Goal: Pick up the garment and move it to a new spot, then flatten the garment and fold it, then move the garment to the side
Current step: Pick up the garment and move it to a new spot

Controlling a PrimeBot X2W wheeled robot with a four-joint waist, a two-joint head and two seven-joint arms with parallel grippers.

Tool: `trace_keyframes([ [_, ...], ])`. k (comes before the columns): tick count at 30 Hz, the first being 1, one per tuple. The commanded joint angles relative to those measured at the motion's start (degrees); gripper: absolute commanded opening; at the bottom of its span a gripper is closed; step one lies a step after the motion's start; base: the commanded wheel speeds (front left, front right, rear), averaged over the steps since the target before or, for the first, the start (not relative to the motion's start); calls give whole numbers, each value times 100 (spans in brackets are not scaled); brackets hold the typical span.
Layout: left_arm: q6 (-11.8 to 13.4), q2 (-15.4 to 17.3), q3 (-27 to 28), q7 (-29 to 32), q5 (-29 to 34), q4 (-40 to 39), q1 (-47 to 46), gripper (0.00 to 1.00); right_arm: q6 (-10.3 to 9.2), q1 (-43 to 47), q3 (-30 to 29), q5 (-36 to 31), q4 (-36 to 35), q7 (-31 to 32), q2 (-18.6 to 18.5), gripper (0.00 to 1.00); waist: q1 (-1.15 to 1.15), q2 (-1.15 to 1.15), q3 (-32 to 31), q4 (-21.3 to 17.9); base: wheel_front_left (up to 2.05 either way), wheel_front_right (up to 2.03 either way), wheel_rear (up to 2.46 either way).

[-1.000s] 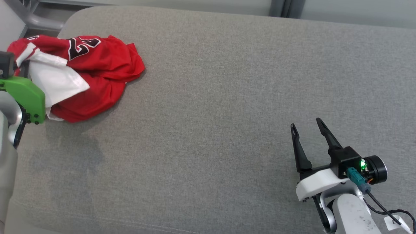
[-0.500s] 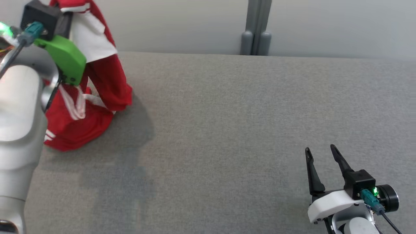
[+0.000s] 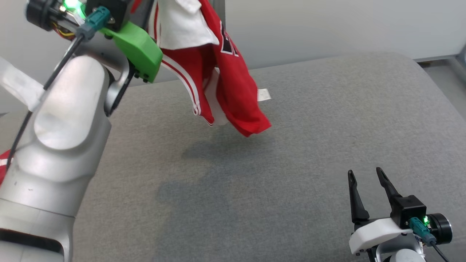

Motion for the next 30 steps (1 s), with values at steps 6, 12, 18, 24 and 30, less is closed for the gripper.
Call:
trace_keyframes([
  [6,279,-154,160,-22,-474,531,964,0,1,-169,57,135,-65,-21,-7,100,0,0,496,-634,0,0,0],
  [12,481,-263,216,-304,-714,1264,1915,0,1,-345,76,218,-78,-21,-8,100,0,0,813,-706,0,0,0],
  [18,659,-367,282,-725,-836,1771,2491,35,1,-449,-13,175,-87,-21,-8,100,0,0,943,-634,0,0,0],
  [24,681,-575,396,-1044,-1022,1919,2655,100,1,-467,-76,139,-36,-21,-8,100,0,0,888,-434,0,0,0],
  [30,663,-678,519,-1192,-1023,1632,2713,100,1,-401,-133,84,-7,-21,-10,100,0,0,634,-165,0,0,0],
])
